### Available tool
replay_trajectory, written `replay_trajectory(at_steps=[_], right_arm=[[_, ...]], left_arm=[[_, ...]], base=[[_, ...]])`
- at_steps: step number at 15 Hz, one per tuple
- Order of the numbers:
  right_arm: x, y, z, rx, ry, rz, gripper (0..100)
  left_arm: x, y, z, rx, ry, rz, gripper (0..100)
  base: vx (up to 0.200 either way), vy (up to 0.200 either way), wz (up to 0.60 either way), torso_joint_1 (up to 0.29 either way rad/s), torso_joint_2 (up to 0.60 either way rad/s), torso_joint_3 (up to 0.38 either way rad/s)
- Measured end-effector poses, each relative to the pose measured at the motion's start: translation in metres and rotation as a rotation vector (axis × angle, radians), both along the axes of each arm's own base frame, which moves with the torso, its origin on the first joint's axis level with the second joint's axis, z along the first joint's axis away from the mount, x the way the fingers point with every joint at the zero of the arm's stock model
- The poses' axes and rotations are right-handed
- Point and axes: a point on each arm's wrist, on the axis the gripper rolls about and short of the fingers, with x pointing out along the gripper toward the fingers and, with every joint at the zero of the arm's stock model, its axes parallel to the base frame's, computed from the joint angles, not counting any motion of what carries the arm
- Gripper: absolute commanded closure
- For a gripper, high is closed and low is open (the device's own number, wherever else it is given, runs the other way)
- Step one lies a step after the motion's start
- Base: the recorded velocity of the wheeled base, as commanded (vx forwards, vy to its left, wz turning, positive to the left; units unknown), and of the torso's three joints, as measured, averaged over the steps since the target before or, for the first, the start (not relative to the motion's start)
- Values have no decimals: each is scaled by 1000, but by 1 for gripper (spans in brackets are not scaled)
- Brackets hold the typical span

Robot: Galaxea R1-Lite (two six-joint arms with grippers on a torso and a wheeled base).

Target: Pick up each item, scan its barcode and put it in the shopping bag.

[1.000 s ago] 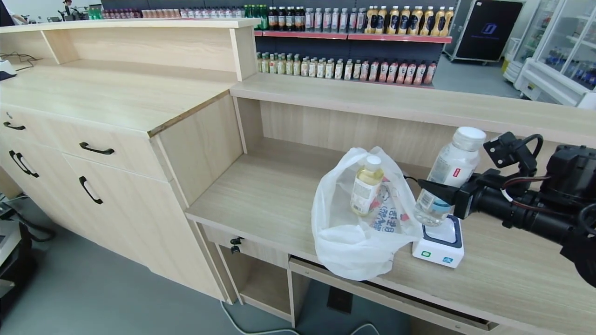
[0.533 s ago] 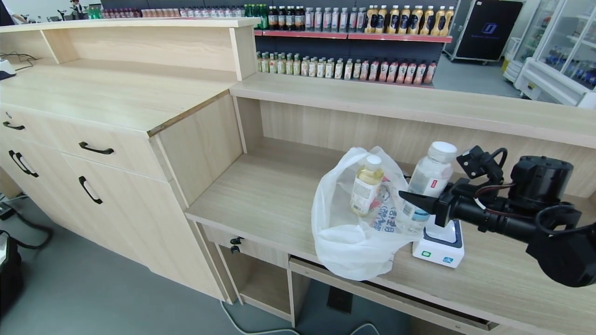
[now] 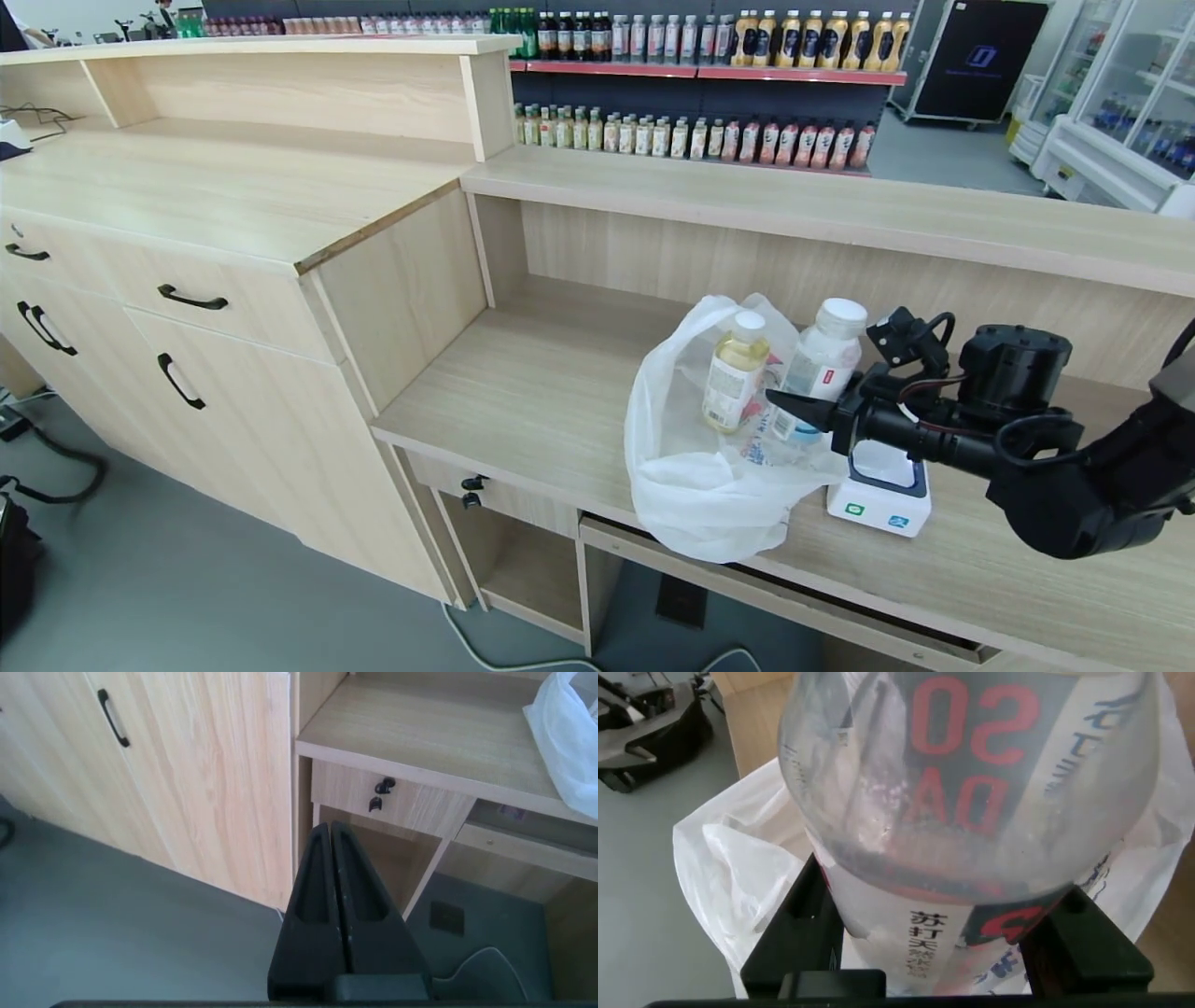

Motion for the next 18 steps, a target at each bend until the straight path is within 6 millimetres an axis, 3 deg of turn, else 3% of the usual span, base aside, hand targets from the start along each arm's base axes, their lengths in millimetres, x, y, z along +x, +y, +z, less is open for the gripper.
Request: replay_trajectory(at_steps=[18], right_arm=[[3,0,-38,2,-16,36,100]], left_arm=[[0,0,0,0,0,1,100]], base=[[0,0,0,0,0,0]])
